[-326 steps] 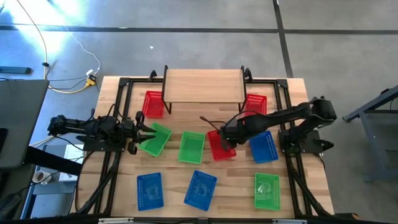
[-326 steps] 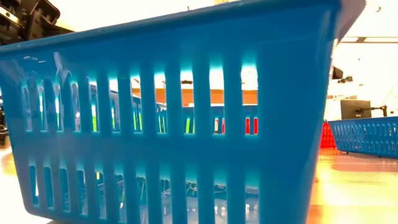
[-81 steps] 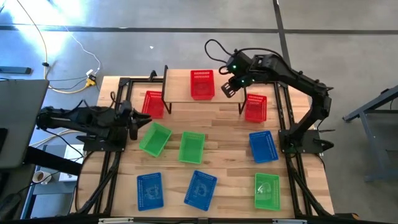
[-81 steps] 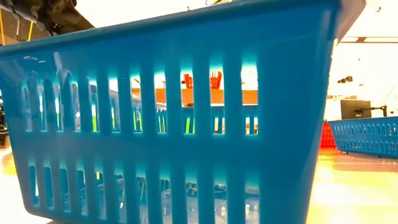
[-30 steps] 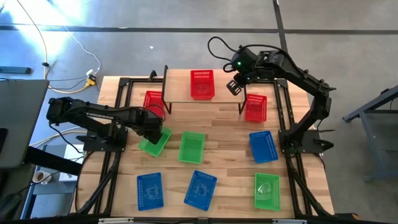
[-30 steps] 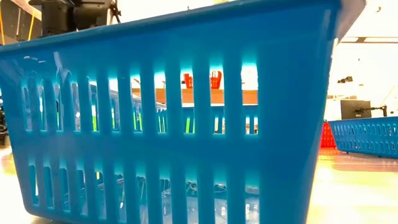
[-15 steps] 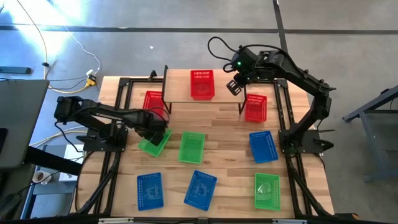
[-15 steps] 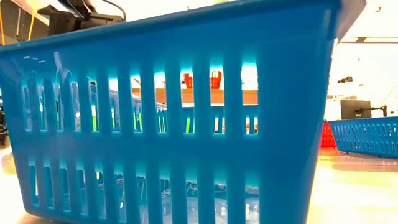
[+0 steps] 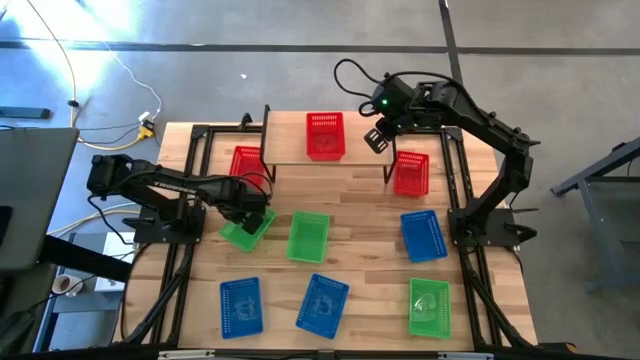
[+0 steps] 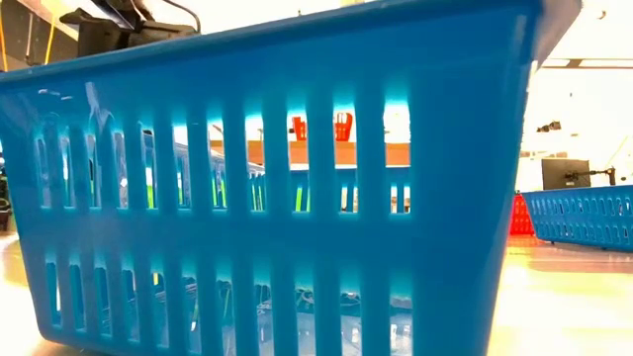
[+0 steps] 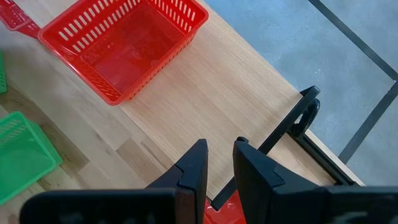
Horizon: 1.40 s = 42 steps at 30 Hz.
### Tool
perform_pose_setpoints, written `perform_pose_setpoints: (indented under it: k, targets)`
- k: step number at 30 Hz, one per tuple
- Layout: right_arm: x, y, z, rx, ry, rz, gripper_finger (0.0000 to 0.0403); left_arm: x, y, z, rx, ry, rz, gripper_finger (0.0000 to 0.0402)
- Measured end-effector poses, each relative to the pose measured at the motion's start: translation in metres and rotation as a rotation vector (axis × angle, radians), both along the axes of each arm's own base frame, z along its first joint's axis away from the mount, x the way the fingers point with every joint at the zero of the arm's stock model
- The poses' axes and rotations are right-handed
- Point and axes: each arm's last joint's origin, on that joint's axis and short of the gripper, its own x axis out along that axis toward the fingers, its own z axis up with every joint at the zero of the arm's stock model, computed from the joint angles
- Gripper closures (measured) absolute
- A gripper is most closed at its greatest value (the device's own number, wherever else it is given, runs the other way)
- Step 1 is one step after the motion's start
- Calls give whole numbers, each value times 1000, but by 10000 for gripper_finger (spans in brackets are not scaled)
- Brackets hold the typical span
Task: Stack baskets on shelf by color
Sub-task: Put the left green bin on the shelf
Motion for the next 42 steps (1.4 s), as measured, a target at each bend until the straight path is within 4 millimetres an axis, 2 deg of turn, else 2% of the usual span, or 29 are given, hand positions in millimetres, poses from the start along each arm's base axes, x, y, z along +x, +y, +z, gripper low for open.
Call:
perform_pose_setpoints:
  k: [9,17,28,35,42]
  targets:
    - [0,0,0,-7,7,12,341,-8,-7,22,80,-152,-7,399]
    - [0,0,0,-8,8,13,341,-12,-14,47,139,-405,-46,400]
    - [0,0,0,-8,7,12,341,-18,-13,87,269,-785,-90,401]
    - [0,0,0,-7,7,11,341,-19,-1,113,441,-996,-98,401]
    - [0,0,0,-2,0,-2,341,-23,22,156,632,-1022,-75,401]
